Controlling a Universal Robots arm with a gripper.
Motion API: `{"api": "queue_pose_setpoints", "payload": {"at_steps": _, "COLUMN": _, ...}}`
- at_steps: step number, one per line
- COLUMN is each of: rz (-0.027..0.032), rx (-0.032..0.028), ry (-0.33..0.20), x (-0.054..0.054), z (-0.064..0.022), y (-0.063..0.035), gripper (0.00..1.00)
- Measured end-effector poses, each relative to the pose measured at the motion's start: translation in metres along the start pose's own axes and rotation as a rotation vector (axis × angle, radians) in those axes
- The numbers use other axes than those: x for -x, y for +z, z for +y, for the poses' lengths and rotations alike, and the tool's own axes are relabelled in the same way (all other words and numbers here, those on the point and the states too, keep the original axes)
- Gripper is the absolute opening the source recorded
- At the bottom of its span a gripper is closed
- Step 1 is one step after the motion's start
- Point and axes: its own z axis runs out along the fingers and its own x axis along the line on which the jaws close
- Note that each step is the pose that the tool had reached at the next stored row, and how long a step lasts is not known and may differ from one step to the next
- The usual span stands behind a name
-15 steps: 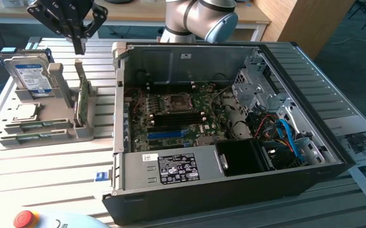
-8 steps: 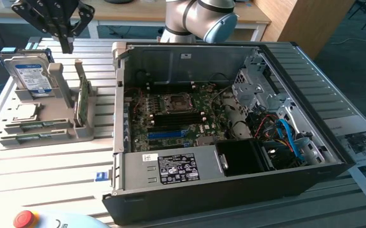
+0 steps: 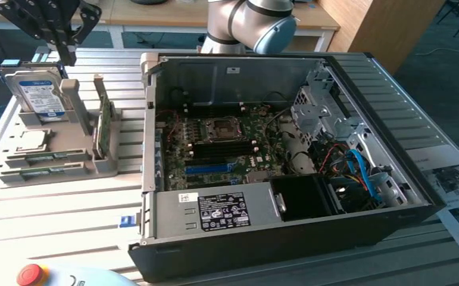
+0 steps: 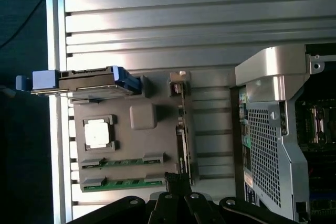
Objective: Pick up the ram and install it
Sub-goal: 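Reach for the ram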
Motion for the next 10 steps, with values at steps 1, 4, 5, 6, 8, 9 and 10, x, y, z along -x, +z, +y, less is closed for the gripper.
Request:
{"api": "queue_pose_setpoints", "payload": {"at_steps": 1, "rz": 0.0013, "rx": -0.0002, "ry": 0.0, "x": -0.003, "z": 0.0003, "y": 0.0001, "gripper": 0.1}}
{"api": "queue_pose_setpoints", "payload": {"at_steps": 4, "rz": 0.0051, "rx": -0.0005, "ry": 0.0, "x": -0.011, "z": 0.0011, "y": 0.0006, "gripper": 0.1}}
{"api": "queue_pose_setpoints", "payload": {"at_steps": 5, "rz": 0.0065, "rx": -0.0005, "ry": 0.0, "x": -0.014, "z": 0.0013, "y": 0.0008, "gripper": 0.1}}
{"api": "queue_pose_setpoints", "payload": {"at_steps": 6, "rz": 0.0078, "rx": -0.0006, "ry": 0.0, "x": -0.017, "z": 0.0016, "y": 0.001, "gripper": 0.1}}
{"api": "queue_pose_setpoints", "payload": {"at_steps": 8, "rz": 0.0104, "rx": -0.0008, "ry": 0.0, "x": -0.023, "z": 0.0021, "y": 0.0013, "gripper": 0.1}}
{"api": "queue_pose_setpoints", "payload": {"at_steps": 9, "rz": 0.0118, "rx": -0.0009, "ry": 0.001, "x": -0.026, "z": 0.0024, "y": 0.0014, "gripper": 0.1}}
{"api": "queue_pose_setpoints", "payload": {"at_steps": 10, "rz": 0.0132, "rx": -0.0011, "ry": 0.001, "x": -0.029, "z": 0.0026, "y": 0.0016, "gripper": 0.1}}
